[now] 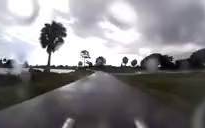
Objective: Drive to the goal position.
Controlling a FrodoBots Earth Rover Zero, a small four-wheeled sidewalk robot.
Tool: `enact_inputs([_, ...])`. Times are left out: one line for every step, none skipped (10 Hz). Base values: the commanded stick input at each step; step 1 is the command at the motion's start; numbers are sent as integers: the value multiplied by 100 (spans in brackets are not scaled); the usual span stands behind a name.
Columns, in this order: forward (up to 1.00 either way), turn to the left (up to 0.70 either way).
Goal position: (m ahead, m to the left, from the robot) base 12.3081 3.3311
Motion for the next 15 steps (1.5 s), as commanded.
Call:
enact_inputs([100, -1])
enact_inputs([100, -5])
enact_inputs([100, -9])
enact_inputs([100, -19])
enact_inputs([100, -34])
enact_inputs([100, 0])
enact_inputs([100, 0])
enact_inputs([100, 0])
enact_inputs([100, 0])
enact_inputs([100, 0])
enact_inputs([100, 0])
enact_inputs([100, 0])
enact_inputs([100, 0])
enact_inputs([100, 0])
enact_inputs([100, 0])
